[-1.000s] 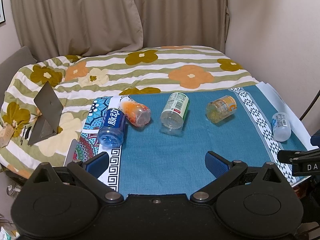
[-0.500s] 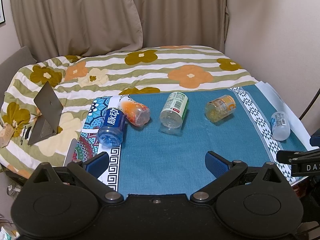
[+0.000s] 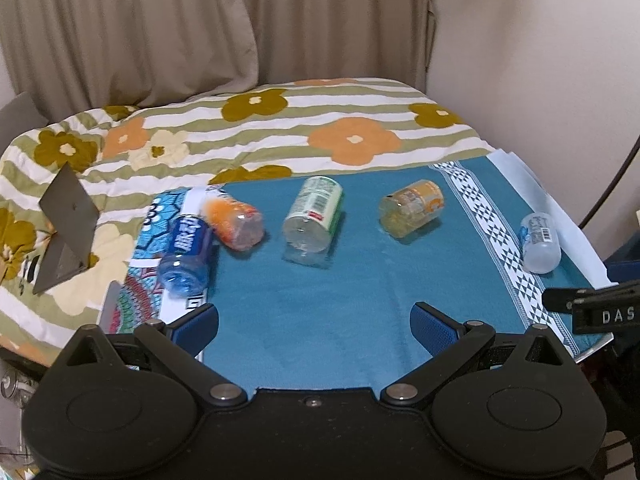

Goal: Flip cup upright
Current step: 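Move the right gripper to the clear plastic cup and close on it, then lift the cup with the right gripper and carry it toward the left tool, then lower the cup onto the cloth and open the right gripper, then close the left gripper around the body of the lying cup, then lift and rotate the cup with the left gripper, rim up, lower it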

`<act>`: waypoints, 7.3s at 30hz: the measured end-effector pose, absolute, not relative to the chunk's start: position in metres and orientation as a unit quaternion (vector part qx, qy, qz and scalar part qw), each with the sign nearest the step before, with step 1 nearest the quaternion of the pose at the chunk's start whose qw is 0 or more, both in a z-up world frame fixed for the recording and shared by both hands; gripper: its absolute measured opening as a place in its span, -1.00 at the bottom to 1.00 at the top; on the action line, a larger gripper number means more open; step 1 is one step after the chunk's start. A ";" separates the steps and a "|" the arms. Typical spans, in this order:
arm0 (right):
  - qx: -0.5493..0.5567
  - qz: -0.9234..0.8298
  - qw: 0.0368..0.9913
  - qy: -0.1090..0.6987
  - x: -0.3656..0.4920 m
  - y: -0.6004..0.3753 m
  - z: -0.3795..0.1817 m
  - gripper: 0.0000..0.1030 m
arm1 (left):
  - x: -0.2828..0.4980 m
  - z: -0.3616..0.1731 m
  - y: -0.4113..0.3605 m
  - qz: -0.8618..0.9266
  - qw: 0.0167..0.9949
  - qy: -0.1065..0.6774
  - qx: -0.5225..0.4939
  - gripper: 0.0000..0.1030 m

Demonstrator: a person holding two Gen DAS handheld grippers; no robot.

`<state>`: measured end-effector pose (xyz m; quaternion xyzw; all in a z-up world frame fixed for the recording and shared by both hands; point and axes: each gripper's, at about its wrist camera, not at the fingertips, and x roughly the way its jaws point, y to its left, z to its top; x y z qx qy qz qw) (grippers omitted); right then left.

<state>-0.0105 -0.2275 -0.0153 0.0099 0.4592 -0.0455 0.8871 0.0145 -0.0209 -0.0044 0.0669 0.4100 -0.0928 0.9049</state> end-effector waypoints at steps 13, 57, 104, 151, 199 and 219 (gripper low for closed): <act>0.033 -0.107 0.887 0.449 0.044 -0.324 -0.063 1.00 | 0.060 -0.048 -0.093 -0.103 0.883 0.449 0.095 1.00; 0.066 -0.038 0.887 0.455 0.096 -0.322 -0.087 0.48 | 0.085 -0.075 -0.106 -0.088 0.870 0.476 0.090 1.00; 0.059 -0.001 0.877 0.477 0.082 -0.137 -0.116 0.93 | 0.051 -0.089 0.031 -0.080 0.854 0.512 0.054 1.00; 0.143 0.094 0.873 0.457 0.021 -0.328 -0.096 1.00 | 0.172 -0.110 -0.116 -0.038 0.750 0.660 -0.002 0.82; 0.100 0.096 0.864 0.484 0.012 -0.290 -0.113 1.00 | 0.088 -0.135 -0.109 -0.131 0.943 0.305 0.031 0.25; 0.083 0.094 0.878 0.463 -0.007 -0.266 -0.105 1.00 | 0.081 -0.127 -0.100 -0.153 0.943 0.296 0.017 0.24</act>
